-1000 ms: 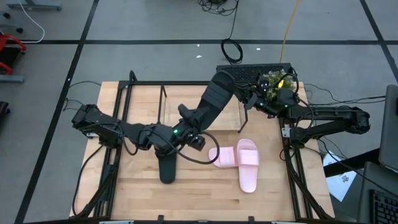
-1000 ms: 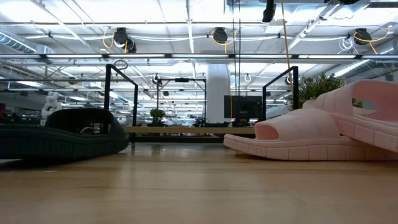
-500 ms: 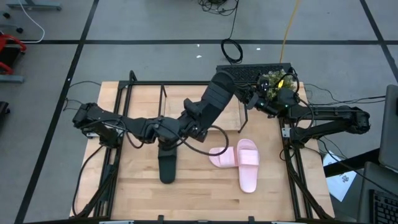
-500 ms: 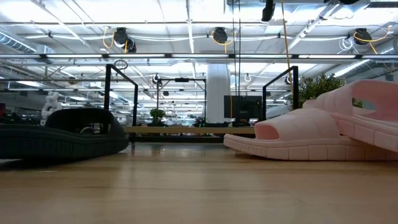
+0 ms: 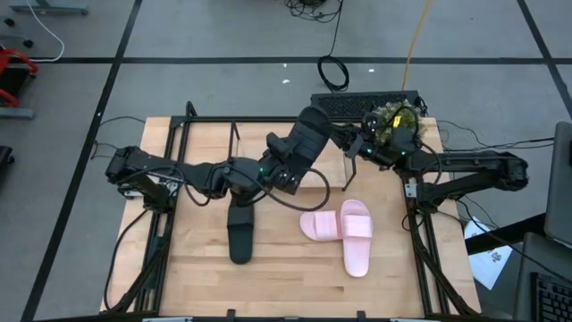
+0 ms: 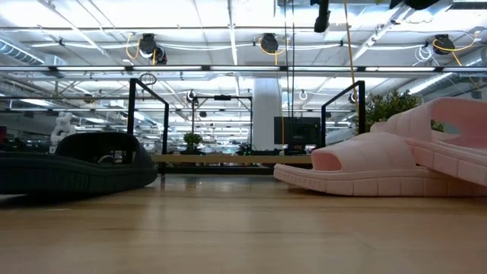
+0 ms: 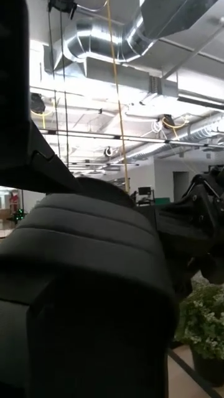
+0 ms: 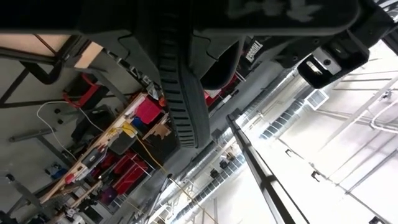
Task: Pick and place slides into the shelf
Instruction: Put the right black slide on the shelf
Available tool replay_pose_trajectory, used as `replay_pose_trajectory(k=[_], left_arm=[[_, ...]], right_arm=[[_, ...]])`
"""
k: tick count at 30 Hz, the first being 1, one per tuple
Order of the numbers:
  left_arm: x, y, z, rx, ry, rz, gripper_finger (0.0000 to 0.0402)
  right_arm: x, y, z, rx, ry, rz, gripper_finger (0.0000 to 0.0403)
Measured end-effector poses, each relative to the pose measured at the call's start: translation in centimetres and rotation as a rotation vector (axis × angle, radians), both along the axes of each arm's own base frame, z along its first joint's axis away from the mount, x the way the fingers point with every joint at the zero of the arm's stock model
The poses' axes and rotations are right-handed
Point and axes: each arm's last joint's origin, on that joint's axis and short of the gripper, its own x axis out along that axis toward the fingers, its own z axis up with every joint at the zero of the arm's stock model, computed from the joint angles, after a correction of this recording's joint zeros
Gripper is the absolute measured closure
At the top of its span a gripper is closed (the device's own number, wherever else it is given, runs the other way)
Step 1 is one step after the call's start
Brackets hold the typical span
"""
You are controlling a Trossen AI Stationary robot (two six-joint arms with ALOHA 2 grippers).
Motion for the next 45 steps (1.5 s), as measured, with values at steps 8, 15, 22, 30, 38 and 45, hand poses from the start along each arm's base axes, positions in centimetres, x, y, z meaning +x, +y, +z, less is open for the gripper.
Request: replay_pose_trajectory(k=[8,15,22,30,38,45], left_arm=[[0.3,0.4,-0.5,0.002,0.029,0.012,0.0239],[0.2,0.6,-0.5,-0.024,-0.004,0.073,0.0350],[0.2,0.5,-0.4,-0.062,-0.051,0.089,0.0397],[-0.5,-1.0,-0.1,-0.098,-0.124,0.178,0.0399],[-1.2,-2.3,0.1,-0.157,-0.224,0.307,0.0400],[-1.5,-3.0,0.1,-0.215,-0.306,0.341,0.0401]], right_arm=[[0.4,0.0,-0.2,0.010,-0.022,0.030,0.0372],[0.4,0.0,-0.1,0.009,-0.030,0.029,0.0372],[0.4,0.0,-0.1,0.012,-0.034,0.031,0.0367],[-0.1,-0.1,0.7,0.011,-0.103,-0.006,0.0286],[-0.5,-0.5,1.4,-0.023,-0.167,-0.026,0.0249],[-0.8,-0.4,1.9,-0.066,-0.210,-0.044,0.0246]])
